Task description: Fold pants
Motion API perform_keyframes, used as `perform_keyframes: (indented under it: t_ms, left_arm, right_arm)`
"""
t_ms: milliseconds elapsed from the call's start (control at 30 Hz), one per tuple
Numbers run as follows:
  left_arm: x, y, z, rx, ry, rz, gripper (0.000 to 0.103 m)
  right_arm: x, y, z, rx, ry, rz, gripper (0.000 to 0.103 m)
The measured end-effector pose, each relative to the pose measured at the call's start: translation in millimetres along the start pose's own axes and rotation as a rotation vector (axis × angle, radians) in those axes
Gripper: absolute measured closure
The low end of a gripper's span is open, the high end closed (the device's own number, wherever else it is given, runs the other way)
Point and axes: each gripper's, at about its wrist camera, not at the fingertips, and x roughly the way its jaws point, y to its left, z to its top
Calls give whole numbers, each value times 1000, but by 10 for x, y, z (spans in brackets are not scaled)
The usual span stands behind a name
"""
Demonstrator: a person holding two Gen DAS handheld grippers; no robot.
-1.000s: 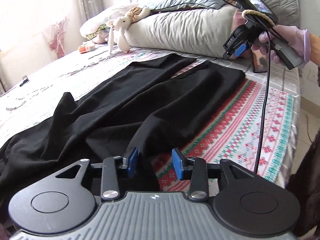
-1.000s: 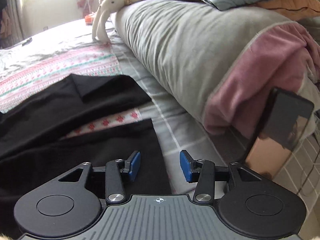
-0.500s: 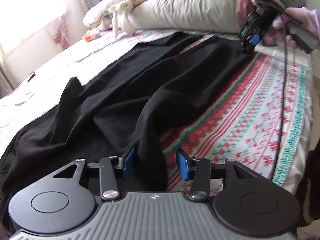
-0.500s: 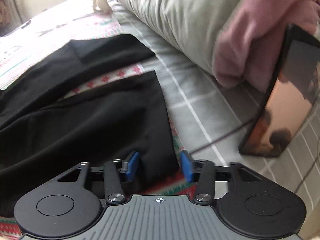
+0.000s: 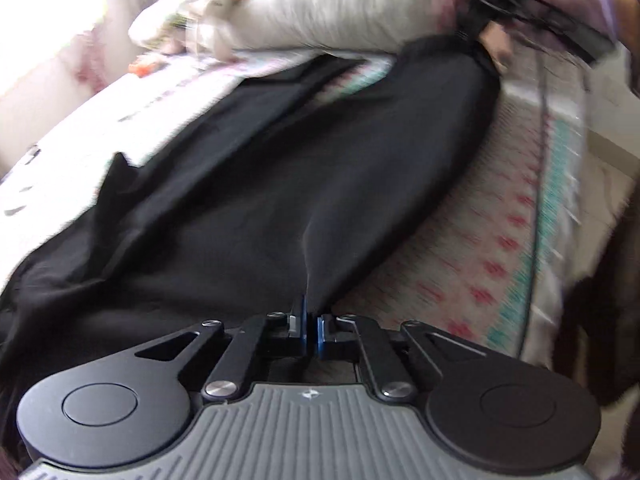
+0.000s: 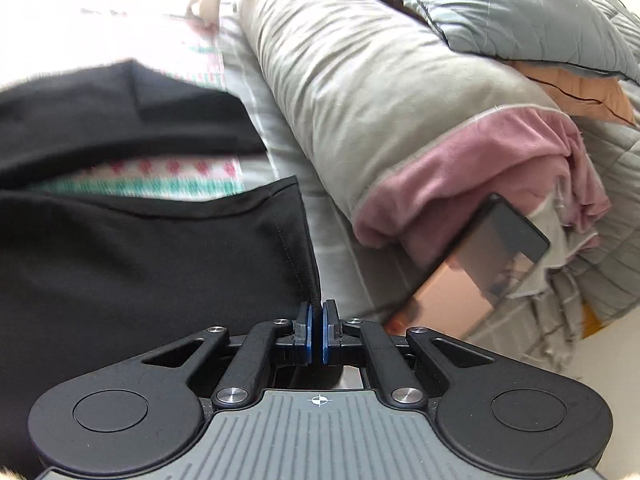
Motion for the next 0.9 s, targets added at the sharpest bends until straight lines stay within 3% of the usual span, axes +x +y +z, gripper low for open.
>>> perform_keyframes:
  t_ms: [100, 133, 167, 267, 433, 567, 667, 900]
  left_arm:
    - [-4, -27, -70, 0, 3, -58, 59]
    - [-28, -12, -87, -20, -9, -73, 48]
    - [-65, 16, -102, -39, -20, -87, 36]
    - [-206, 115, -136, -90, -71, -80, 19]
    - [-404, 362, -235, -173, -114, 33, 7]
    - [-467, 665, -372, -275, -101, 151, 0]
    - [-516, 963, -531, -393, -78, 234, 0]
    - [-721, 1666, -903, -645, -42, 360, 0]
  right_arm:
    - [18, 17, -64, -22, 27, 17, 88]
    - [11, 22, -69, -20, 28, 31, 83]
    - [-6, 31, -64, -16, 20, 40, 75]
    - [-107, 39, -20, -4, -27, 75, 52]
    - [-263, 177, 41, 15, -67, 198, 48]
    - [-379, 434, 132, -4, -84, 305, 42]
    - [-469, 663, 183, -30, -95, 373, 34]
    - [-738, 1241, 344, -105, -123, 449, 31]
